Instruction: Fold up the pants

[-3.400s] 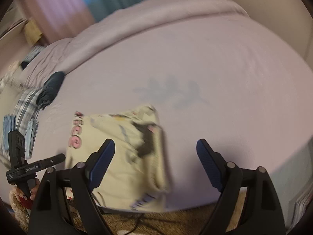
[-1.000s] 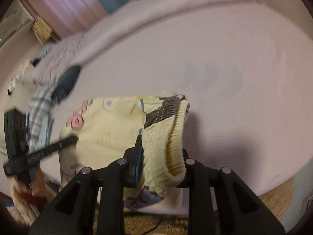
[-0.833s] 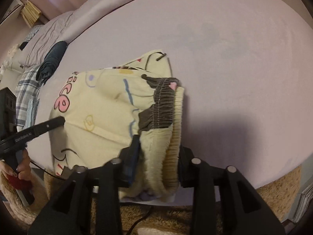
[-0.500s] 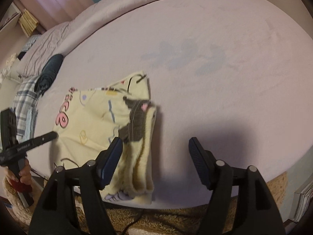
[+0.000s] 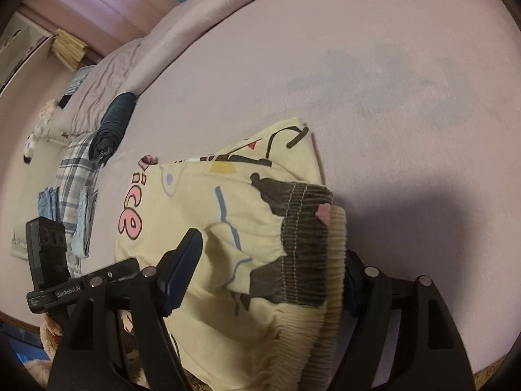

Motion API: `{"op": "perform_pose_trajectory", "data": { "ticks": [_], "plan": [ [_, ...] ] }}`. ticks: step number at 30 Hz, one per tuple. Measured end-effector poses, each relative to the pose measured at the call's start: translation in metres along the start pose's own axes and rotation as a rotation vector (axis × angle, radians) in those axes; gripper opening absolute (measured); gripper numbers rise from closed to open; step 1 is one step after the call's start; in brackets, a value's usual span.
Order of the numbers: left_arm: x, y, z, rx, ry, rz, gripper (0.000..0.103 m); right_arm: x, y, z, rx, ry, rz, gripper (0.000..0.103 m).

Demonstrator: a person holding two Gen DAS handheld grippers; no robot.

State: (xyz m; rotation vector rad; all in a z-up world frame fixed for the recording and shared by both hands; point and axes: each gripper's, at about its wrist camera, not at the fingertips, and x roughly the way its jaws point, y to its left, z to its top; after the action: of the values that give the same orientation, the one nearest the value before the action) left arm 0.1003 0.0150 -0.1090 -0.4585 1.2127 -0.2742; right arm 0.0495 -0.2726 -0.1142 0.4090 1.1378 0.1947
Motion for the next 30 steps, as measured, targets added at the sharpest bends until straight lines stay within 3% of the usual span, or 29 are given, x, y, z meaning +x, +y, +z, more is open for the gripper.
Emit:
{"op": "perform_pose_trajectory", "data": {
  "ticks": [1, 2, 3, 4, 6, 9, 12, 16, 20, 25, 30],
  "plan": [
    [0.004, -0.002, 0.000, -0.001, -0.002, 0.003, 0.033, 0.000, 0.004, -0.002, -0.022, -0.006, -0.041, 0.054],
    [0.005, -0.004, -0.002, 0.001, -0.007, 0.004, 0.033, 0.000, 0.008, -0.004, -0.044, -0.014, -0.078, 0.050],
    [0.005, -0.005, -0.005, 0.013, -0.023, 0.014, 0.027, 0.000, 0.011, -0.006, -0.058, -0.024, -0.093, 0.043],
    [0.005, -0.008, -0.007, 0.029, -0.032, 0.024, 0.017, -0.001, 0.013, -0.009, -0.062, -0.030, -0.091, 0.030],
    [-0.002, -0.011, -0.012, 0.046, -0.059, 0.043, 0.015, -0.004, 0.015, -0.012, -0.055, -0.036, -0.070, 0.023],
    [-0.021, -0.020, -0.013, 0.066, -0.097, 0.023, 0.015, -0.015, 0.032, -0.013, -0.109, -0.080, -0.113, 0.022],
    [-0.044, -0.033, -0.008, 0.098, -0.140, -0.030, 0.015, -0.032, 0.043, -0.008, -0.145, -0.122, -0.084, 0.022],
    [-0.079, -0.043, 0.003, 0.152, -0.241, -0.011, 0.015, -0.059, 0.064, 0.013, -0.198, -0.215, -0.050, 0.022],
    [-0.088, -0.037, 0.028, 0.139, -0.276, -0.003, 0.015, -0.069, 0.076, 0.041, -0.225, -0.274, -0.036, 0.022],
    [-0.061, -0.018, 0.060, 0.101, -0.259, 0.069, 0.016, -0.054, 0.078, 0.078, -0.262, -0.294, -0.055, 0.022],
    [-0.009, 0.013, 0.077, 0.043, -0.150, 0.181, 0.016, 0.006, 0.059, 0.101, -0.249, -0.166, -0.078, 0.022]
  ]
}}
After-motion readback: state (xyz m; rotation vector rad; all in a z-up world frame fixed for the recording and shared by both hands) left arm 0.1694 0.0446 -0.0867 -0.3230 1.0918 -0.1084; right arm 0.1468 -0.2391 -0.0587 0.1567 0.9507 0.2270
